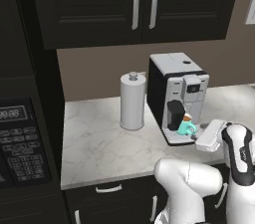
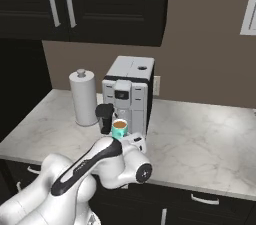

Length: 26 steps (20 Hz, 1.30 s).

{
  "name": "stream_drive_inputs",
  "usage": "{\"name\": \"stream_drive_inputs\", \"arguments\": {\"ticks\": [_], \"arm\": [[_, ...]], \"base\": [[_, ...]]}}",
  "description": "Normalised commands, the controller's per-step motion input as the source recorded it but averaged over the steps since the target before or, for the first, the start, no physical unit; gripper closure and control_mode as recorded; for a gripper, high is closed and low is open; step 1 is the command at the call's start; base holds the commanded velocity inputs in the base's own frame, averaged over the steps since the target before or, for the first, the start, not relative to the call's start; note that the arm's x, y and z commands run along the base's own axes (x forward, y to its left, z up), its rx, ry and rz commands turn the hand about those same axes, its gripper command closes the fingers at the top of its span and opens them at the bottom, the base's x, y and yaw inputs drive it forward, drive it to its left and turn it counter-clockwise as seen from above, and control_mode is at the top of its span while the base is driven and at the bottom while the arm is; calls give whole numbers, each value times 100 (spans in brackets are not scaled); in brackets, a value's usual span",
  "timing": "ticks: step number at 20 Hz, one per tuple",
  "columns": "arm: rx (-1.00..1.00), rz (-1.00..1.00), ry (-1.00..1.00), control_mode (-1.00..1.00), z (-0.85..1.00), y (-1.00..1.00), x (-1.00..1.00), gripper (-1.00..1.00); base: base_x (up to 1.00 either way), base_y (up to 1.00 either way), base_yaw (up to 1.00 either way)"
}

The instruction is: Pick up the brewed coffee from the coffee machine and place it next to the breakfast plate on the dining counter.

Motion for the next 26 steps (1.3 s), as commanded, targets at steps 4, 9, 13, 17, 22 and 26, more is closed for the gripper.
{"name": "stream_drive_inputs", "arguments": {"ticks": [4, 9, 13, 17, 22, 26], "arm": [[0, 0, 0, -100, -8, -33, 22, -100], [0, 0, 3, -100, -15, -39, 27, -100], [0, 2, 5, -100, -27, -2, 52, -100], [0, 5, 5, -100, -30, 3, 39, -100], [0, 4, 0, -100, -8, -7, 6, -100], [0, 0, 0, -100, -7, -1, 2, -100]], "base": [[0, 0, 0], [0, 0, 0], [0, 0, 0], [0, 0, 0], [0, 0, 0], [0, 0, 0]]}}
